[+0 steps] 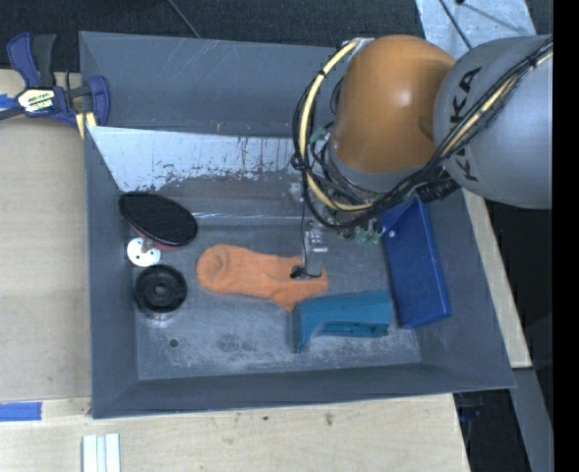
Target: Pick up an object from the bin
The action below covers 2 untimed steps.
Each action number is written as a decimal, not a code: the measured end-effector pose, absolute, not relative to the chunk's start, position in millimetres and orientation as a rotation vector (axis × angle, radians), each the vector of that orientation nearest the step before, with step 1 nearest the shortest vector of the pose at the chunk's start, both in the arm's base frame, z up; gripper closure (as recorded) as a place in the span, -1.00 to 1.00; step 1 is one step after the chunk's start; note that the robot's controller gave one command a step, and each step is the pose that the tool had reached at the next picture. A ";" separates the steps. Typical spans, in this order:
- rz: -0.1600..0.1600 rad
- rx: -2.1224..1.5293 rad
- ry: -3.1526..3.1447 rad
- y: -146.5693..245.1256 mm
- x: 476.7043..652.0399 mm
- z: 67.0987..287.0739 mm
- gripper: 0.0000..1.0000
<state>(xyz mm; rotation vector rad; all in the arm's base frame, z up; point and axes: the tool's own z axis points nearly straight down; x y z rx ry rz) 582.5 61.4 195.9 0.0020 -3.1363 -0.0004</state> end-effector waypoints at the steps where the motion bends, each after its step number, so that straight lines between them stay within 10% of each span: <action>1: -0.001 0.000 -3.145 61.2 583.9 200.9 -1.00; 2: -0.002 -0.004 -3.152 55.4 567.1 158.5 -1.00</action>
Offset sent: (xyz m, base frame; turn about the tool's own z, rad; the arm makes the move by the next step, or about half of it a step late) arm -0.0299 -0.0107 -0.0700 0.0071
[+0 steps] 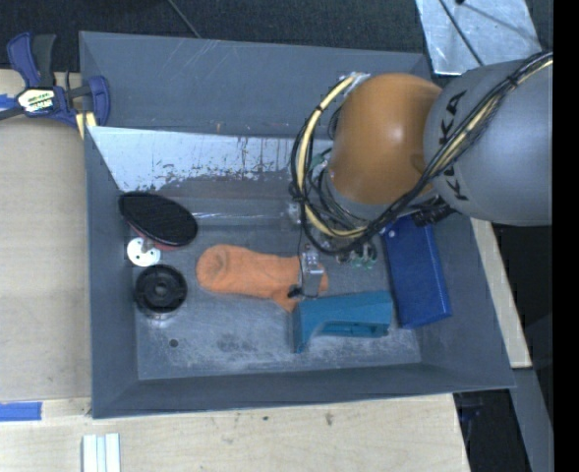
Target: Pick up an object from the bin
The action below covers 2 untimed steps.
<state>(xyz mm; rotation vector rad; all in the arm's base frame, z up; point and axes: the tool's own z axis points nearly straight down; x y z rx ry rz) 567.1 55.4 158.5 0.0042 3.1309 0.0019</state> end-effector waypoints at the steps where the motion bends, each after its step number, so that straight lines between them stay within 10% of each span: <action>1: 0.001 -0.030 3.138 45.6 546.0 103.5 -1.00; 2: 0.002 -0.105 3.133 56.2 561.9 71.1 1.00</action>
Offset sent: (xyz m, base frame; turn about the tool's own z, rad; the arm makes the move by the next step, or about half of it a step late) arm -0.0070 0.0010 -0.0885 -0.0714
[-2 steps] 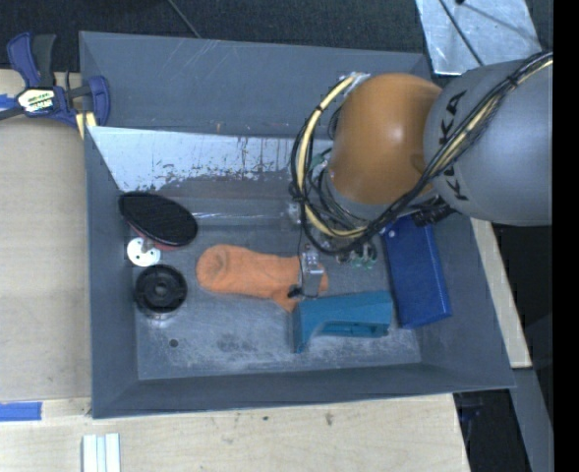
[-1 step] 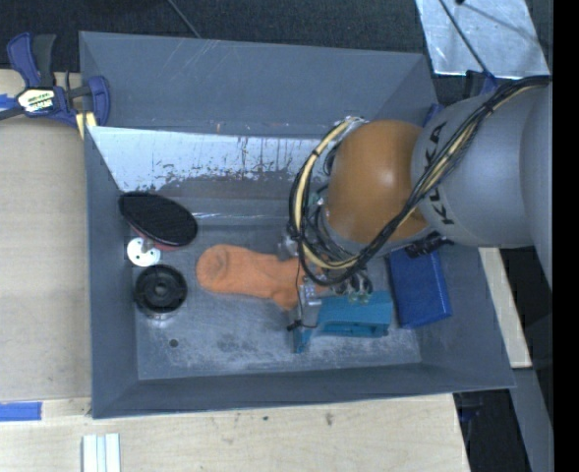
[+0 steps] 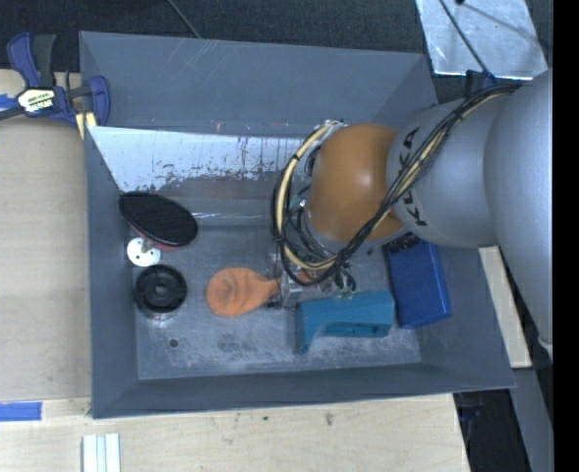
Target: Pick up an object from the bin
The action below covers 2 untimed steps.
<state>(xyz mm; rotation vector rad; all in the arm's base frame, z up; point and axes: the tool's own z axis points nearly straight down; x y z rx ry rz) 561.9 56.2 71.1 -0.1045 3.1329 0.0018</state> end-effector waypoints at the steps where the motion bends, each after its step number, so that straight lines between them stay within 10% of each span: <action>1: 0.002 -0.104 3.133 56.2 561.9 71.1 1.00; 2: 0.000 -0.182 3.134 28.3 540.8 163.5 1.00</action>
Offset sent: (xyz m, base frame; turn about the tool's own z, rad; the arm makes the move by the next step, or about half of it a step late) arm -0.0219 -0.0273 0.0922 -0.0515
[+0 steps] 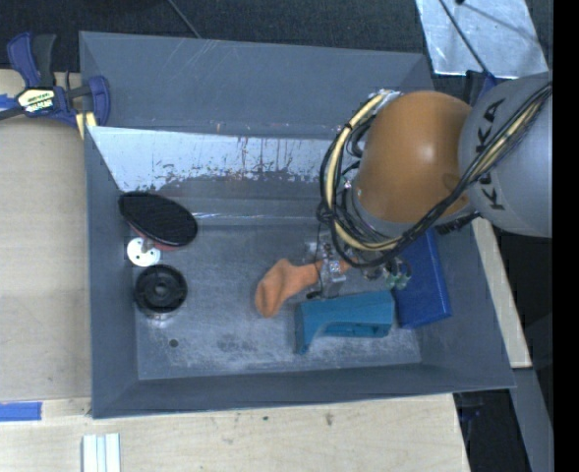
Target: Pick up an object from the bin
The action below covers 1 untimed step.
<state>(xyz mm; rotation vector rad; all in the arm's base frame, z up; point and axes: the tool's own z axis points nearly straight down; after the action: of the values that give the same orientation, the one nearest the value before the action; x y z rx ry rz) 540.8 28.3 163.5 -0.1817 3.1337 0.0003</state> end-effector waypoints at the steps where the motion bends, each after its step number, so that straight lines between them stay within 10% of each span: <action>1: 0.000 -0.181 3.134 28.2 540.8 163.5 1.00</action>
Offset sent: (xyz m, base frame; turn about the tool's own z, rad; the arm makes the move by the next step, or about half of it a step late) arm 0.0012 -0.0096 0.1337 -0.0424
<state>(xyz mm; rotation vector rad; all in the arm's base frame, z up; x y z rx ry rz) 540.8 28.2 163.5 -0.1811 3.1338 0.0002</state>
